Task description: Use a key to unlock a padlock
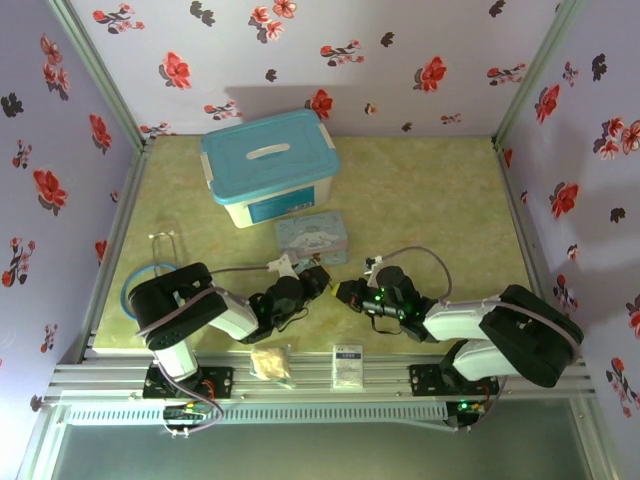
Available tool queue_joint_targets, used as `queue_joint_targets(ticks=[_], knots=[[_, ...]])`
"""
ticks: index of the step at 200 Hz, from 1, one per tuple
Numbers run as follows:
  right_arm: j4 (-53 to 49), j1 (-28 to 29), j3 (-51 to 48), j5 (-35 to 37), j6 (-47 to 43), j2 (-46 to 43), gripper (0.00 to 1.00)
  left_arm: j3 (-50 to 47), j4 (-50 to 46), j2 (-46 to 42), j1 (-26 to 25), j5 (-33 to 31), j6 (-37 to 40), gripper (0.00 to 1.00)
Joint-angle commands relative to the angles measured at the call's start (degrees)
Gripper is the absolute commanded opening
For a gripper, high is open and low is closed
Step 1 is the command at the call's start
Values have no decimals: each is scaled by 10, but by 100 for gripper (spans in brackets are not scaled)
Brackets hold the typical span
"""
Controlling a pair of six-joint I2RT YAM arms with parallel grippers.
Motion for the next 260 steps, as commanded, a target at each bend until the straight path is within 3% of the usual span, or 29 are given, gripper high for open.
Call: queue_joint_targets(ticks=[1, 31, 71, 108, 202, 260], knots=[[73, -3, -3, 17, 0, -8, 0, 1, 44, 8, -6, 12, -6, 6], [80, -7, -1, 28, 0, 3, 0, 0, 57, 6, -7, 19, -14, 5], [276, -35, -24, 28, 62, 94, 0, 0, 73, 5, -9, 28, -25, 5], [366, -38, -11, 10, 81, 166, 0, -3, 74, 13, -10, 28, -28, 4], [334, -45, 30, -33, 84, 196, 0, 4, 95, 34, -18, 32, -23, 0], [367, -50, 41, -45, 82, 221, 0, 8, 93, 20, -18, 40, -29, 0]])
